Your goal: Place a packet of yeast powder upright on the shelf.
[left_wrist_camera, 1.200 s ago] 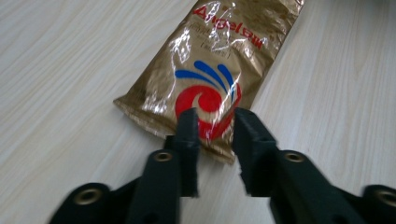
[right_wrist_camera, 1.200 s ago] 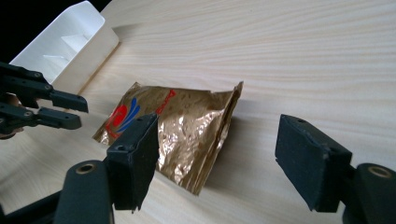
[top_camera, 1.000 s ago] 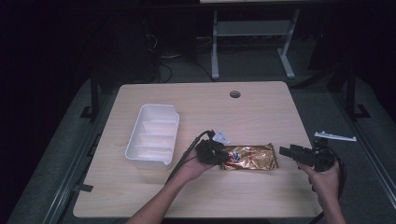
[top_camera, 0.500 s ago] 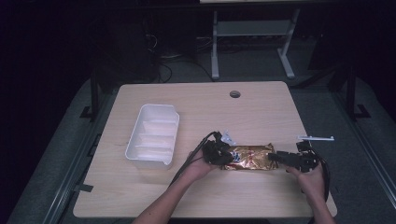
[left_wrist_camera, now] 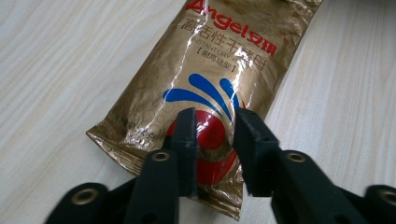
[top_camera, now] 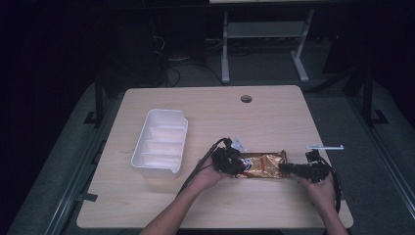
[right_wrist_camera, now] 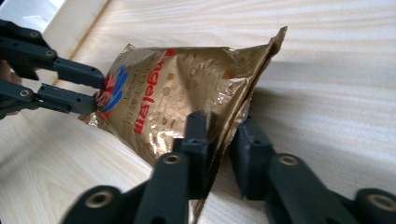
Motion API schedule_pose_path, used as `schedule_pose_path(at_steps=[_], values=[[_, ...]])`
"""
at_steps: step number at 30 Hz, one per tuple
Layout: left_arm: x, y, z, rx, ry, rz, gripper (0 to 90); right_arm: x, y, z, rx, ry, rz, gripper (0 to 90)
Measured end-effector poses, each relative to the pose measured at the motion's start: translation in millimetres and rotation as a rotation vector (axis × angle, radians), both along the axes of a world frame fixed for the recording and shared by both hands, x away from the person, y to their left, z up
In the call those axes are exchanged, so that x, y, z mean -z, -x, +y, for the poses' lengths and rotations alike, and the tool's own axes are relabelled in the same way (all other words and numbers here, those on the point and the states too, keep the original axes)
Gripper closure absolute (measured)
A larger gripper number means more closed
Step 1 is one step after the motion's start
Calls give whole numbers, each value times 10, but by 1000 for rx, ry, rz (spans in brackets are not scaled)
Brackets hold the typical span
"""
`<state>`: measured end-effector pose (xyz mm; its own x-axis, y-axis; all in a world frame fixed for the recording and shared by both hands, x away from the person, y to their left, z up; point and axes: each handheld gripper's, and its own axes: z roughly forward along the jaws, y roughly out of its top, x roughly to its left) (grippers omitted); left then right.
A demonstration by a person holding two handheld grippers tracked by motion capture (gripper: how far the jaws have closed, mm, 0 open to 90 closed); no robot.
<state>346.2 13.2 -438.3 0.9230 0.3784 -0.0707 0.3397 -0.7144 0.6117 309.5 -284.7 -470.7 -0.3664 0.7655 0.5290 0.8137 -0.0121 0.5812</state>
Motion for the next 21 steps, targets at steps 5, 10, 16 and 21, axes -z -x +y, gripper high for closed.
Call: schedule_pose_path(at_steps=[5,10,16,21], values=[[-45,-9,48,-2,45,10,609,-114,35,19,-29,6,-59,872],[-132,-18,144,-10,77,-1,494,-317,82,36,-69,36,-139,885],[-195,-42,134,3,126,7,332,-644,205,94,-150,89,-271,887],[-226,-42,82,19,159,6,287,-793,283,159,-223,135,-348,887]])
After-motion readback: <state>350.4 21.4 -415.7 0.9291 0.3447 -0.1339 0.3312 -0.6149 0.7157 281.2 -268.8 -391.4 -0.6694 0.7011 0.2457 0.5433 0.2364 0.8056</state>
